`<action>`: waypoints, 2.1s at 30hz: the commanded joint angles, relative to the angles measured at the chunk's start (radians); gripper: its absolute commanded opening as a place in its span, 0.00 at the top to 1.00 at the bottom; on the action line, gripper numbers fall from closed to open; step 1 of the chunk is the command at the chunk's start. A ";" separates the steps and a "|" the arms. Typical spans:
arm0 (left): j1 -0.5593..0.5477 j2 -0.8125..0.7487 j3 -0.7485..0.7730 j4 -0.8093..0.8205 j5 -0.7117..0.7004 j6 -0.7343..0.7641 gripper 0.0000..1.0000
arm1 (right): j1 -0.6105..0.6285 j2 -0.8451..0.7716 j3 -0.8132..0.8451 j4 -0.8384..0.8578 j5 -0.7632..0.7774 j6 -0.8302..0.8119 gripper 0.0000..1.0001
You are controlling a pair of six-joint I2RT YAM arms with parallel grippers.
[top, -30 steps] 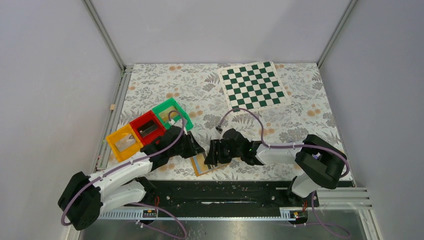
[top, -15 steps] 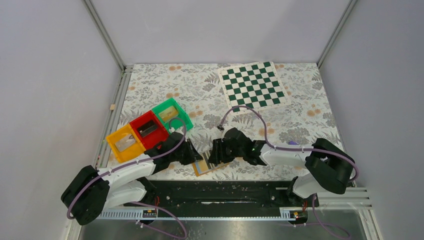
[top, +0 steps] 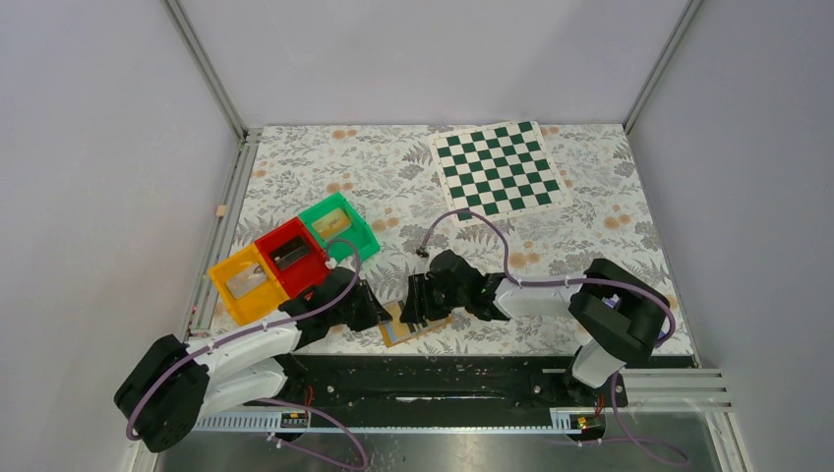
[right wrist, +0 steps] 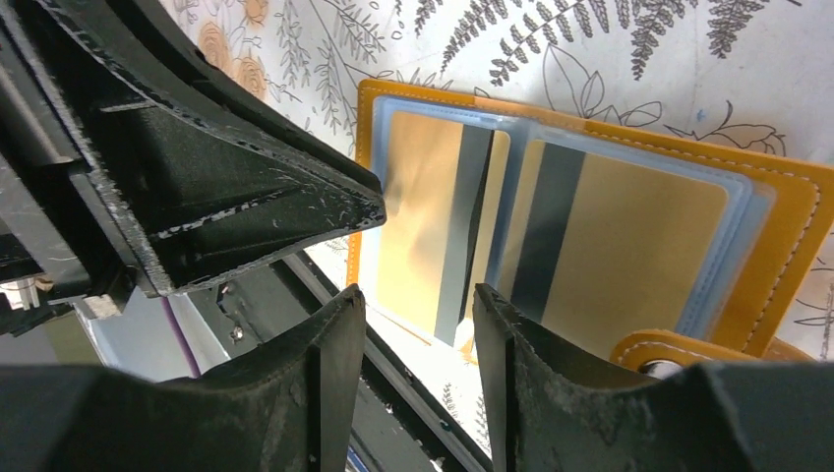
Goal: Take the credit cards out of the card holder
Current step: Remove the credit card from the card holder.
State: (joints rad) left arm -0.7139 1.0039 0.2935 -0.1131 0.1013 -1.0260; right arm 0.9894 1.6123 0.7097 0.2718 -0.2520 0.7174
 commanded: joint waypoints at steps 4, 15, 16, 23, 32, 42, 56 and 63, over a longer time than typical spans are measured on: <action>-0.002 0.038 -0.029 0.047 -0.009 -0.005 0.85 | 0.008 0.021 0.036 -0.017 0.067 -0.015 0.48; -0.002 0.044 -0.044 0.049 -0.009 -0.006 0.85 | 0.007 0.044 0.047 -0.094 0.124 -0.017 0.45; -0.002 0.043 -0.048 0.049 -0.010 -0.008 0.85 | 0.007 0.034 0.044 -0.102 0.133 -0.020 0.45; -0.002 0.028 -0.051 0.050 -0.008 -0.010 0.85 | -0.001 0.059 0.024 0.003 0.002 0.006 0.46; -0.004 0.003 -0.066 0.068 0.008 -0.018 0.85 | -0.088 0.068 -0.093 0.330 -0.238 0.165 0.53; -0.005 -0.018 -0.109 0.147 0.052 -0.064 0.85 | -0.095 0.104 -0.115 0.453 -0.253 0.232 0.63; -0.005 -0.033 -0.134 0.170 0.064 -0.082 0.85 | -0.112 0.111 -0.134 0.492 -0.236 0.248 1.00; -0.004 0.005 -0.126 0.151 0.043 -0.075 0.86 | -0.147 0.050 -0.195 0.468 -0.238 0.222 1.00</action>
State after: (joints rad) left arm -0.7128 0.9779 0.1852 0.0620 0.1314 -1.1061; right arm 0.8631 1.7180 0.5339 0.6964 -0.4725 0.9573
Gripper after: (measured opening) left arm 0.146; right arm 0.020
